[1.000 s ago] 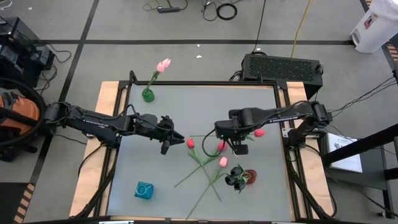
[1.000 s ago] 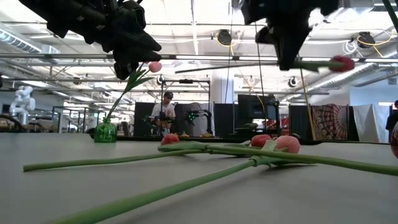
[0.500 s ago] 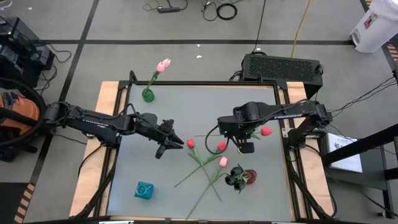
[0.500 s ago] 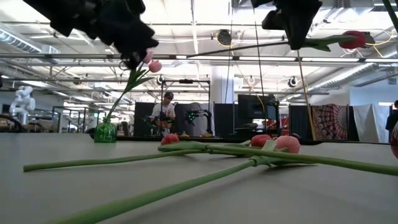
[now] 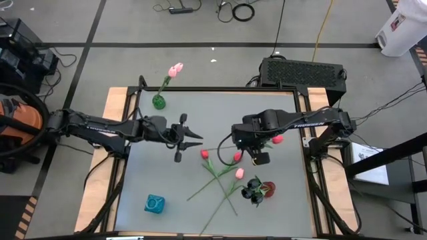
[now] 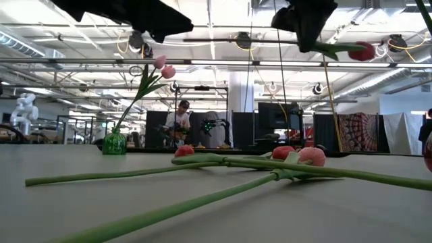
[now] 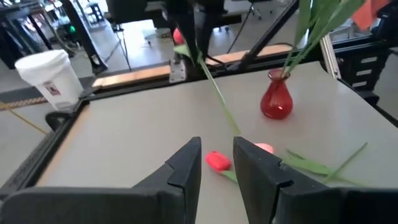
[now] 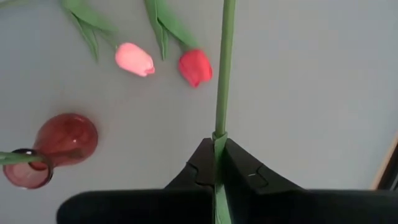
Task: Sort flowers into vase by color
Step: Put the right red flower into the blue vase
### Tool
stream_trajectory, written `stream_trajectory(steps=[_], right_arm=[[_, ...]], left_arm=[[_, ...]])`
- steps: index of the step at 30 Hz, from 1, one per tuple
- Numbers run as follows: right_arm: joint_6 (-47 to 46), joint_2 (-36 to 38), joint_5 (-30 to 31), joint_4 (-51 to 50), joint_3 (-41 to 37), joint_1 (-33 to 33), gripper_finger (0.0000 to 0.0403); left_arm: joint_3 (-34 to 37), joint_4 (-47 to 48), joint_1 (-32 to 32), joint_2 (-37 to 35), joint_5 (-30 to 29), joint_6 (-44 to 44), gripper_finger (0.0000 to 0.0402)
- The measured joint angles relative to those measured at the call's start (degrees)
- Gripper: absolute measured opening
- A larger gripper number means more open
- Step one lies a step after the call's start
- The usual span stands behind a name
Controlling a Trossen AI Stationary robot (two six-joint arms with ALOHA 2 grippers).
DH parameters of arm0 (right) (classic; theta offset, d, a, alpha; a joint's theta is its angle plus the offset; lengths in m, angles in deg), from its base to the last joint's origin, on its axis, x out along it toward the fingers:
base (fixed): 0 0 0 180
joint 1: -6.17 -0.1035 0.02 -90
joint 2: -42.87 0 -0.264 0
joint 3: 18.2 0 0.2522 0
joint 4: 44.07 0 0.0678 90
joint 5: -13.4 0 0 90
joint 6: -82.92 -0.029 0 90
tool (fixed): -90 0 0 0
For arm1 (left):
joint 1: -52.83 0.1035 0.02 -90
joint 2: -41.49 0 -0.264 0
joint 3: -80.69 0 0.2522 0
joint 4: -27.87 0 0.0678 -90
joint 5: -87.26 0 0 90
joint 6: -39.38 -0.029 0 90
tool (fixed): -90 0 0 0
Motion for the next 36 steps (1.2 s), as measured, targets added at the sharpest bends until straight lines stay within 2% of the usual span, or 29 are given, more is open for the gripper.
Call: stream_trajectory(steps=[5,10,17,20,31,36], right_arm=[[2.0,0.0,2.4,1.9,0.0,0.0,0.0002],[2.7,-0.1,3.2,3.0,0.0,1.2,0.0002],[2.3,-1.1,3.2,1.6,0.0,2.3,0.0002],[1.8,-1.5,3.1,0.8,0.0,2.5,0.0002],[1.7,-3.5,3.2,1.1,0.0,2.5,0.0002],[1.9,-3.4,5.6,1.7,0.0,2.5,0.0002]], left_arm=[[-2.3,1.4,0.4,1.7,0.0,0.0,0.0101],[-6.5,2.9,0.4,7.1,0.4,0.1,0.0101],[-15.5,16.9,0.3,14.6,0.1,0.1,0.0101],[-18.0,19.5,0.2,16.3,0.1,0.9,0.0101],[-19.7,20.9,0.3,18.0,-0.1,1.6,0.01],[-19.7,21.1,0.3,18.0,-0.1,4.3,0.01]])
